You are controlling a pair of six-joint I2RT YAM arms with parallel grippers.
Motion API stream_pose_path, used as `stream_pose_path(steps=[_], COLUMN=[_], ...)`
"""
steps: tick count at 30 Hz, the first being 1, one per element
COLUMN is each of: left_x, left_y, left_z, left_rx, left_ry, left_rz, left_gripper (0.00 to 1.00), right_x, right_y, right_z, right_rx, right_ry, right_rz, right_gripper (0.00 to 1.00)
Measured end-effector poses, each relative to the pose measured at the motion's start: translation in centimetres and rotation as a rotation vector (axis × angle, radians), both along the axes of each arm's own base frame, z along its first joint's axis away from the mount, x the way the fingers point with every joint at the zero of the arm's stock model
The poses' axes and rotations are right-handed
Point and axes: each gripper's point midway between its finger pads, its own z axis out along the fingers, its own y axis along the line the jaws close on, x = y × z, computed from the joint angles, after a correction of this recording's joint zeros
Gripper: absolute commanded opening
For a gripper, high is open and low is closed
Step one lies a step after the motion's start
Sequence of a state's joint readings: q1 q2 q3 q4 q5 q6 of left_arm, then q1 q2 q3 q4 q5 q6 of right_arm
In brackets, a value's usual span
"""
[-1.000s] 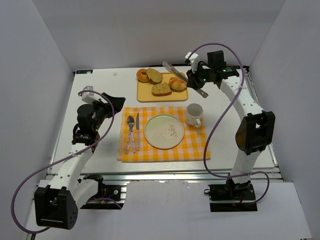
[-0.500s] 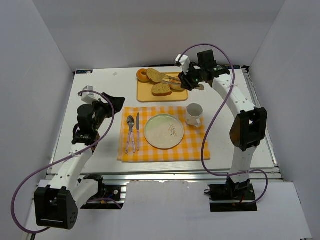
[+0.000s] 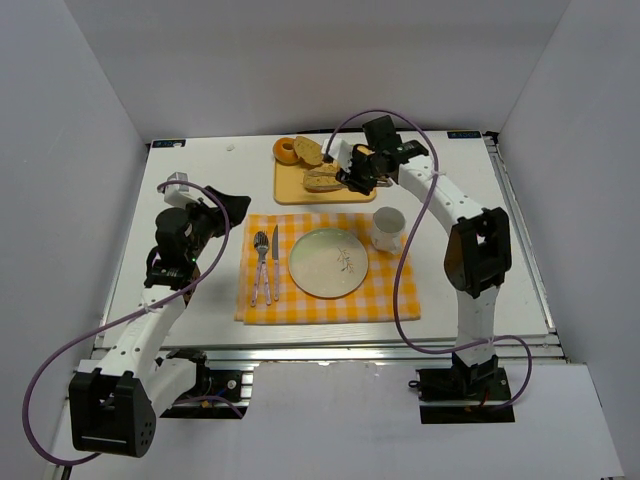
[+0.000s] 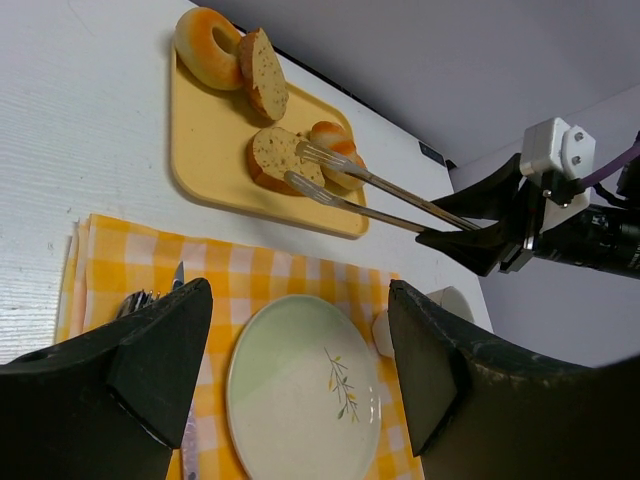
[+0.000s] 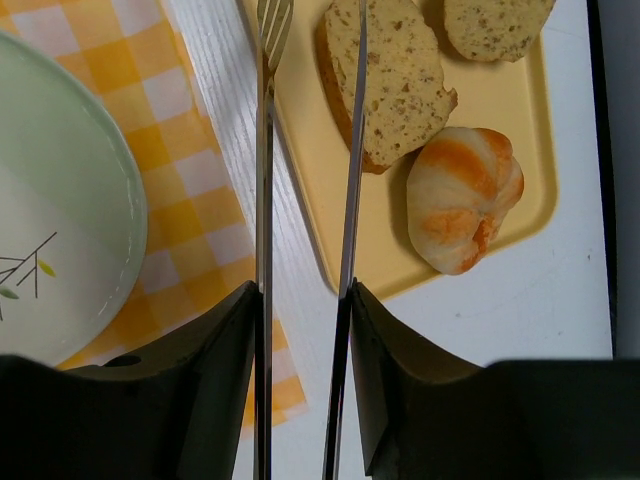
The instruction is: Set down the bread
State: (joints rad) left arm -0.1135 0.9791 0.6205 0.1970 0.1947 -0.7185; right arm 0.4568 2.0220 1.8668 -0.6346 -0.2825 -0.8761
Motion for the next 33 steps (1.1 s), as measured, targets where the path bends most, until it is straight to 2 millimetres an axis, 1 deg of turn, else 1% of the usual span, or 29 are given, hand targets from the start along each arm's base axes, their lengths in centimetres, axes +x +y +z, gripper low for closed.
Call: stream_pose_path(steps=[4, 9, 18, 21, 23, 24, 27, 28, 30, 31, 33], left_x=[0.0, 0.1, 0.2, 0.2, 0.2, 0.2, 0.2, 0.2, 0.2, 0.1, 0.1], left_y=[0.1, 0.1, 0.1, 0.1, 0.1, 0.1, 0.1, 0.1, 0.1, 0.1, 0.1], left_z=[-0.1, -0.3, -0.7, -0.7, -0.7, -0.7, -0.7, -0.7, -0.8, -0.7, -0.7], left_rx=[0.002, 0.005, 0.007, 0.007, 0.007, 0.007, 0.007, 0.007, 0.007, 0.007, 0.007], left_ry=[0.006, 0.009, 0.022, 0.022, 0.022, 0.022, 0.022, 0.023, 0.024, 0.023, 0.021], left_rz=[0.003, 0.003, 0.003, 0.003, 0.003, 0.003, 0.004, 0.004, 0.004, 0.004, 0.005], left_gripper=[0.80, 0.80, 0.80, 0.80, 0.80, 0.80, 0.80, 0.80, 0.80, 0.81, 0.81], right_x=[0.2, 0.8, 1.7, 2.0, 2.2, 2.3, 2.5, 2.5, 2.6, 2.6, 2.5], right_y=[0.2, -0.1, -0.7, -0.9, -1.0, -1.0, -1.1, -1.2, -1.2, -1.2, -1.1], right_z=[-1.0, -1.6, -4.2, -4.7, -4.9, -4.9, -4.9, -4.9, -4.9, -4.9, -4.9], right_rx=[-0.049, -0.103, -0.182, -0.201, -0.211, -0.214, -0.223, -0.226, -0.229, -0.230, -0.230], right_ry=[-0.019, -0.056, -0.067, -0.071, -0.079, -0.082, -0.091, -0.093, -0.096, -0.097, -0.097], right_rz=[0.021, 0.029, 0.027, 0.020, 0.015, 0.013, 0.011, 0.011, 0.014, 0.014, 0.014], right_gripper=[0.46, 0.47, 0.47, 0.46, 0.42, 0.36, 0.28, 0.23, 0.19, 0.14, 0.12])
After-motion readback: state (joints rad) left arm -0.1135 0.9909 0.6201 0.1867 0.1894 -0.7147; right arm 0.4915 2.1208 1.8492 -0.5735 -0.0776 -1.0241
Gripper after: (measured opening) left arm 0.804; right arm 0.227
